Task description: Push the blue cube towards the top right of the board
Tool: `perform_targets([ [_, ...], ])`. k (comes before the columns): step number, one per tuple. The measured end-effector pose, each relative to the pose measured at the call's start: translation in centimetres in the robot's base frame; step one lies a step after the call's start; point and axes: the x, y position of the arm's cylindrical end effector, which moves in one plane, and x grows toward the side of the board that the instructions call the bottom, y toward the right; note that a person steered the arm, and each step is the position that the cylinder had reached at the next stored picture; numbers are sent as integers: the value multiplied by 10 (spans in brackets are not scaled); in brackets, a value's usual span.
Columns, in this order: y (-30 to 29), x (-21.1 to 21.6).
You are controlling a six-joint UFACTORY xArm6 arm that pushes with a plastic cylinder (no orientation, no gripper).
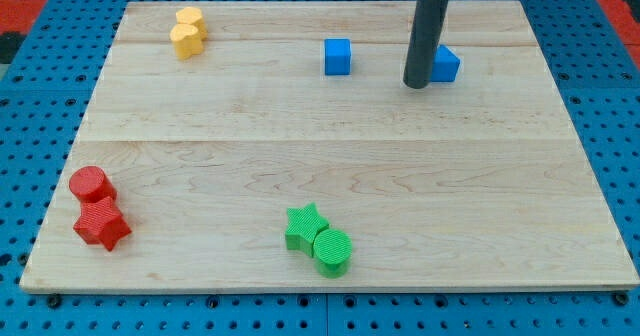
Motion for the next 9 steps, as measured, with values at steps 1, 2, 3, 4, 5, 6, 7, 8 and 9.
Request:
perform_targets([
  [1, 38, -63],
  [2, 52, -98],
  [3, 84, -47],
  [4, -4, 42],
  [5, -109, 23],
  [6, -126, -24],
  [7, -125, -38],
  [8, -118, -84],
  [9, -117, -92],
])
